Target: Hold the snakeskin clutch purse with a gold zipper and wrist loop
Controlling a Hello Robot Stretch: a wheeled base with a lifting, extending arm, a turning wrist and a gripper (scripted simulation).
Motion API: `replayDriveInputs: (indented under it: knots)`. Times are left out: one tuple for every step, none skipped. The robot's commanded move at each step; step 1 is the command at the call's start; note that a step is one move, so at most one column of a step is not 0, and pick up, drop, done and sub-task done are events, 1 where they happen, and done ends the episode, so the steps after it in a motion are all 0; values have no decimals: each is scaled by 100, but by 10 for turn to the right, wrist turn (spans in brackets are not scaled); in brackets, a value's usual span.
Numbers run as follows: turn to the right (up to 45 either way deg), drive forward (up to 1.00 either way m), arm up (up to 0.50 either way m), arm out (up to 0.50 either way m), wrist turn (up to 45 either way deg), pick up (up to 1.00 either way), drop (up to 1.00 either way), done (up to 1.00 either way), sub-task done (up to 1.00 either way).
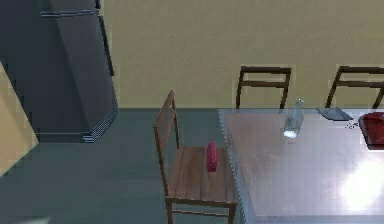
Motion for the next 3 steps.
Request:
replayDriveInputs:
  knots:
    - [0, 0, 0, 0, 450, 0, 0, 0, 0]
    - [0, 0, 0, 0, 450, 0, 0, 0, 0]
    - [0, 0, 0, 0, 120, 0, 0, 0, 0]
